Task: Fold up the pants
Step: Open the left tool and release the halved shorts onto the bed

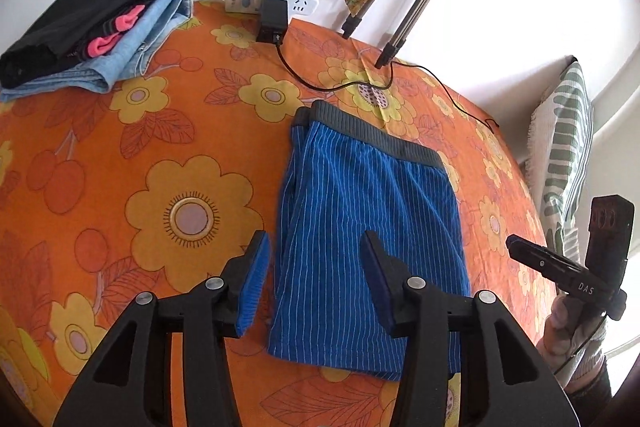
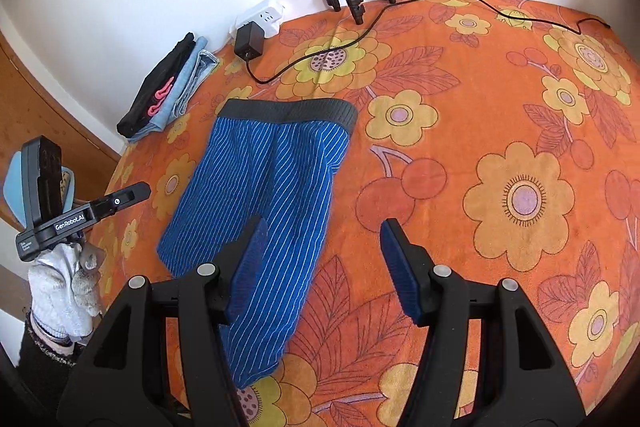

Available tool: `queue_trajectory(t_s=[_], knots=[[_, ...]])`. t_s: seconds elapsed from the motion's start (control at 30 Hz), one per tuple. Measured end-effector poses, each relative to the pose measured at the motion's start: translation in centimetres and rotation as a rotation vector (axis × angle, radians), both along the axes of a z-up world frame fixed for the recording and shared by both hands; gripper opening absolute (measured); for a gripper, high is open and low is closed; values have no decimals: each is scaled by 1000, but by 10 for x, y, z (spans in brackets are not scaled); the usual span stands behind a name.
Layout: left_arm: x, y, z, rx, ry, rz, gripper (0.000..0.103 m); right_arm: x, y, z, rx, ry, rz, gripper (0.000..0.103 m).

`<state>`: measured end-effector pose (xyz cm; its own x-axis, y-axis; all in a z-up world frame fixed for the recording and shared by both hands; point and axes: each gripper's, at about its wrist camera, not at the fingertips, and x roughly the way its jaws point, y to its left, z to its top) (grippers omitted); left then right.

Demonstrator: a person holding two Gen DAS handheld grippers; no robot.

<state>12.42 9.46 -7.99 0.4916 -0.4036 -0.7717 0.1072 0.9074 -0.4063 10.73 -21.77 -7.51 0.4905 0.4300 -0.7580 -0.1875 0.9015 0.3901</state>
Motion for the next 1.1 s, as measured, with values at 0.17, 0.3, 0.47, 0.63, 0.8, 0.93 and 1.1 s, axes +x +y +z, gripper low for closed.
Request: queue_trajectory(t_s=[0.17,0.3,0.47,0.63,0.8,0.93,1.1], knots=[[13,4,-8,-18,26,19,45,-8,-2,-1,-33,-46,-10,62],[21,0,-15,-19,48,5,45,-7,-3,-7,-22,-66,-20,61],[30,-7,-21,20,61,-7,45,-1,2,-15,2,-40,-2,61],[33,-19,-26,126,47,-31,43,6,11,-26,-8,7,32,61],[31,-31,-29,223,26,-68,40,14,15,-41,3,57,39,61],[33,-34,-36,248,33,-79,33,18,22,-48,-17,62,50,60],[32,-37,-37,281,10,-74,26,22,26,-50,-28,51,56,57]])
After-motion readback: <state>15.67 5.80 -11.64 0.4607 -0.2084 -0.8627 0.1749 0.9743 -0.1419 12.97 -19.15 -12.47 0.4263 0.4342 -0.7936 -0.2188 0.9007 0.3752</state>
